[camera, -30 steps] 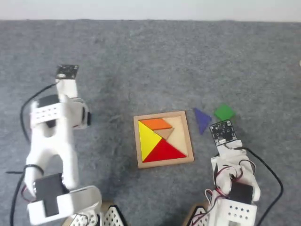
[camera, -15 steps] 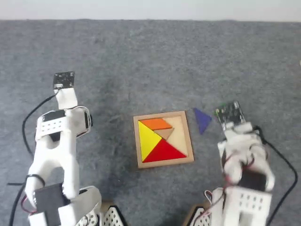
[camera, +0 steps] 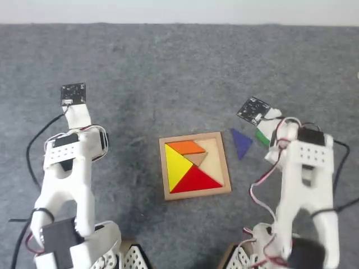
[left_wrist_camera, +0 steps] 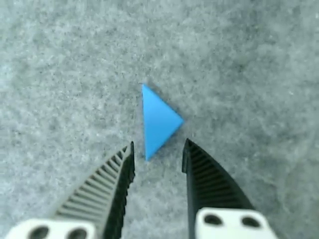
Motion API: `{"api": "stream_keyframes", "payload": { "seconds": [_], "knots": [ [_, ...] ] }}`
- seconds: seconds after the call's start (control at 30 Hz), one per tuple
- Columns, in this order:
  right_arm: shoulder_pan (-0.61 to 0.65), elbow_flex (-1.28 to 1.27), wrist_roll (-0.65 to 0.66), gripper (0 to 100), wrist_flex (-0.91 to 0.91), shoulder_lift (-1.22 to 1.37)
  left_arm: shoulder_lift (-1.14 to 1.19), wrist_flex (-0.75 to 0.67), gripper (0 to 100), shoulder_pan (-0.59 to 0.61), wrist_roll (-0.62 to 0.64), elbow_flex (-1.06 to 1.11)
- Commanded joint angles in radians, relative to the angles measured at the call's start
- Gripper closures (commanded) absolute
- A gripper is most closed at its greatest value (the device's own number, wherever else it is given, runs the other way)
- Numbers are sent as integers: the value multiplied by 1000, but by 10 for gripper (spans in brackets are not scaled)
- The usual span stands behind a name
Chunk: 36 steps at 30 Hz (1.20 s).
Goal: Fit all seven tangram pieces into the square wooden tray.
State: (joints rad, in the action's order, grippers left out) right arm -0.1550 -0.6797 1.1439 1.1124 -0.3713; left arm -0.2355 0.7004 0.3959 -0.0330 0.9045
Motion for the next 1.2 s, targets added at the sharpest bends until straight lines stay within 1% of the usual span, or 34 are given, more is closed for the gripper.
{"api": "stream_keyframes", "payload": {
  "seconds": [0.0,0.13,0.27,0.47,0.6,0.73,0.9,1.0,1.17],
  "knots": [
    [-7,124,89,775,28,88,-41,-23,842,5,9,-7],
    [-7,236,103,775,44,237,-41,-23,844,5,9,-5],
    [24,371,157,770,139,384,-41,-23,844,5,9,-5],
    [39,611,218,645,275,590,-41,-20,844,5,9,-5],
    [56,709,207,667,295,693,-41,-20,844,5,9,-5],
    [99,720,157,708,265,759,-41,-20,844,5,9,-5],
    [163,717,-3,756,180,822,-41,-20,844,5,9,-5],
    [154,718,-112,801,102,834,-41,-21,844,5,8,2],
    [96,718,-180,896,67,839,-48,-23,844,3,8,15]
  ]
}}
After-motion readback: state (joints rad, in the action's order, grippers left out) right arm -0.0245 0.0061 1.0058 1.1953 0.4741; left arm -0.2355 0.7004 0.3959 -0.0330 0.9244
